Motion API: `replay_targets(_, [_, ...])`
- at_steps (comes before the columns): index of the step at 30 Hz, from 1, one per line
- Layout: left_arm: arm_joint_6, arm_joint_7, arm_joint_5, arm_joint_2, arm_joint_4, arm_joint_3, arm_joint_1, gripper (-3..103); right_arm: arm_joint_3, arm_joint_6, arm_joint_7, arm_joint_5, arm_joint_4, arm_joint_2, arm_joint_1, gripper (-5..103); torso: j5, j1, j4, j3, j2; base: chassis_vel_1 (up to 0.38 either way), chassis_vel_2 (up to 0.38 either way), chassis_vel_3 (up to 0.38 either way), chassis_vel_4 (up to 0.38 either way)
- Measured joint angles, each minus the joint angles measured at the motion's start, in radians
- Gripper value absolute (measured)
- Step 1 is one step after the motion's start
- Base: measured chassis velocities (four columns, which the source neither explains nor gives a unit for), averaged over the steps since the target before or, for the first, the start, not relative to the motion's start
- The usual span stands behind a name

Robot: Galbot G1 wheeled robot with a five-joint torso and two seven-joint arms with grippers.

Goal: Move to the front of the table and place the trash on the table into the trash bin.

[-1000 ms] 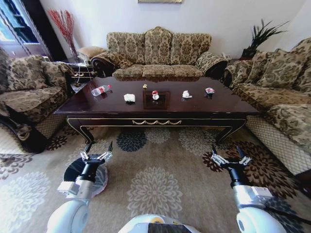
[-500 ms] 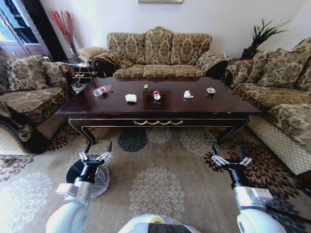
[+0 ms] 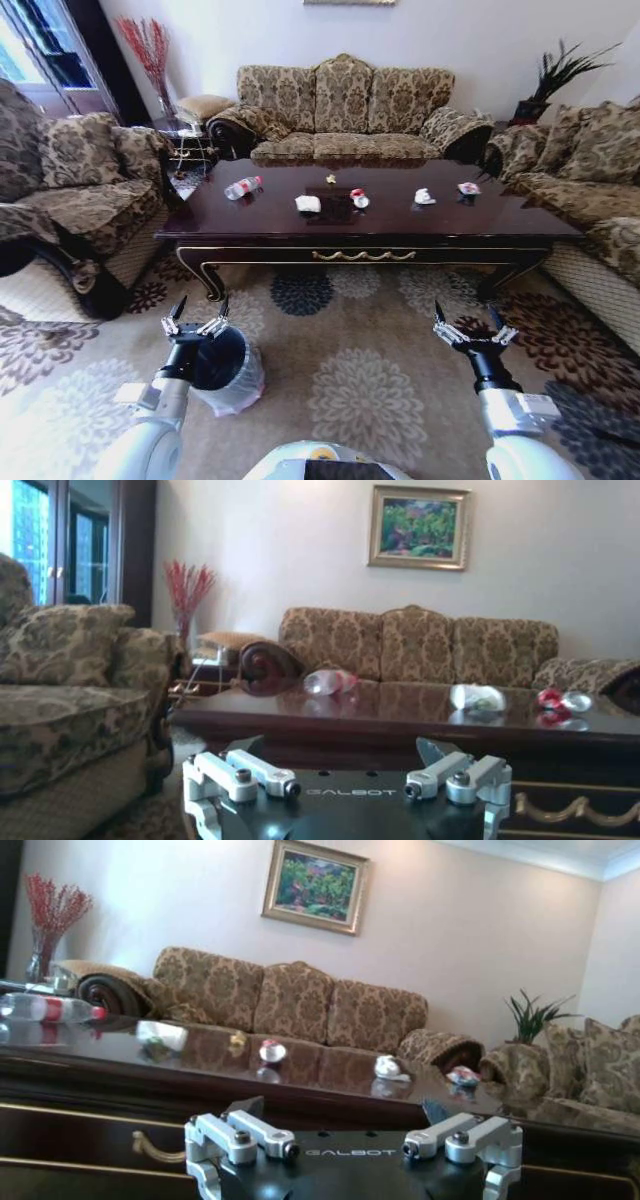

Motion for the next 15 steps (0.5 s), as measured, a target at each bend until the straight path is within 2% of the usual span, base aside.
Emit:
replay_targets(3, [0.000, 0.000, -0.006, 0.005, 0.028, -0.001, -0.003, 100, 0.000, 0.007, 0.000, 0.006, -0.003, 0.000, -0.003, 100, 0.0000, 0.000, 0.0000, 0.000, 0.000, 0.306, 0.313, -0.321, -0.305])
replay_targets(8, [0.002, 0.003, -0.007, 0.022, 0.114, -0.005, -0.024, 100, 0.005, 0.012, 0.001, 0.014, -0.004, -0.002, -0.011, 100, -0.0005, 0.000, 0.0000, 0.000, 0.000, 0.192, 0.165, -0.150, -0.158])
replay_targets(15, [0.031, 0.026, -0.006, 0.025, 0.184, 0.012, -0.035, 100, 0.016, 0.018, 0.003, 0.027, -0.010, -0.003, -0.018, 100, 0.0006, 0.000, -0.0001, 0.000, 0.000, -0.021, -0.053, 0.018, 0.040])
